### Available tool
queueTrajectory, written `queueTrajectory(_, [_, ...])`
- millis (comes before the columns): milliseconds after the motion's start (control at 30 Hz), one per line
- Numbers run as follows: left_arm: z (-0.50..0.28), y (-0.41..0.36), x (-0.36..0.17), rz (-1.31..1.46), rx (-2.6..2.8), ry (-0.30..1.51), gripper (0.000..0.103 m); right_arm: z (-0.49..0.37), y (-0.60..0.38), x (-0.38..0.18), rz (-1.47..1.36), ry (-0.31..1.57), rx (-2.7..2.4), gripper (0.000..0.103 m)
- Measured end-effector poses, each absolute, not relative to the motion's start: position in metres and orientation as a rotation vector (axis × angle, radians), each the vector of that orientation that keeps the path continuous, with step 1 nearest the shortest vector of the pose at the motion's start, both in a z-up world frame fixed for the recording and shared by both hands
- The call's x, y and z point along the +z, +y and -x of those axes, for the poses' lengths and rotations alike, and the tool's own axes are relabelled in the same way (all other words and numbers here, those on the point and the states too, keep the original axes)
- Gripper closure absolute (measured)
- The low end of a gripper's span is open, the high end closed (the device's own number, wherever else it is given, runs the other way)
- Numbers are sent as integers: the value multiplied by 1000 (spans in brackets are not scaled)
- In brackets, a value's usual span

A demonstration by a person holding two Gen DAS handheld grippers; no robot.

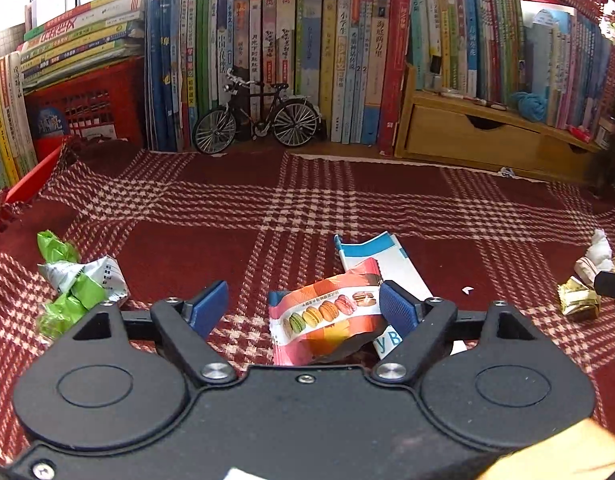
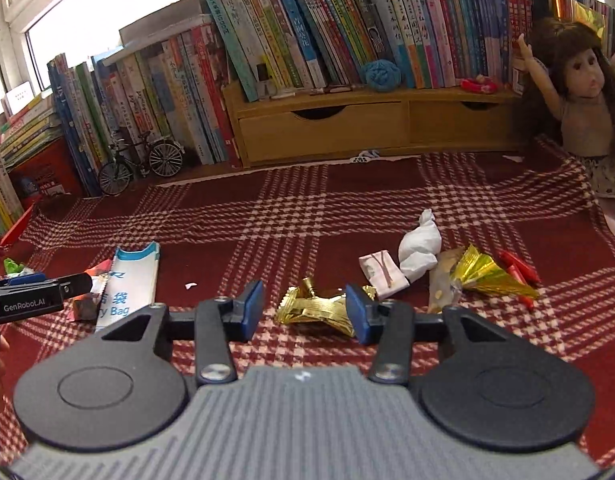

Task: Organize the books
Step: 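Grasp the macaron wrapper with the left tool while the right tool grasps the gold foil wrapper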

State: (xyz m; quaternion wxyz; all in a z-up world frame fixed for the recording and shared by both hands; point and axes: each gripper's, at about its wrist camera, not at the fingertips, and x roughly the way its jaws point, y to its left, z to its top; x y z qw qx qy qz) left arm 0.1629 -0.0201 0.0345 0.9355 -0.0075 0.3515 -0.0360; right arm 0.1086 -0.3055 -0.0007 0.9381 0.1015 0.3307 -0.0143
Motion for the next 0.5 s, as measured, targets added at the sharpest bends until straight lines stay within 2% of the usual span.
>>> queueTrajectory(100, [-172,-16,28,57,-81,719,19,-128,-306,-16,-214,709,-67,42])
queueTrajectory(200, [-180,-16,22,61,-74,723,19,-137,-301,-28,-182,730,-90,41])
queueTrajectory(233, [-179,-18,22,66,-79,727,24,-136,-300,-29,-176,721,-91,51])
queueTrajectory(267, [-180,-18,20,74,-88,731,29,-136,-300,-29,-176,721,-91,53])
queueTrajectory(333, [-177,-18,17,95,-100,743,38,-125,-300,-27,-180,687,-77,74])
queueTrajectory(400, [-170,-19,16,95,-119,734,44,-121,-300,-25,-179,677,-71,84])
queueTrajectory(433, [-166,-20,16,93,-137,730,59,-116,-301,-23,-181,669,-60,94])
queueTrajectory(500, [-159,-20,18,98,-151,732,61,-101,-304,-14,-182,667,-28,98])
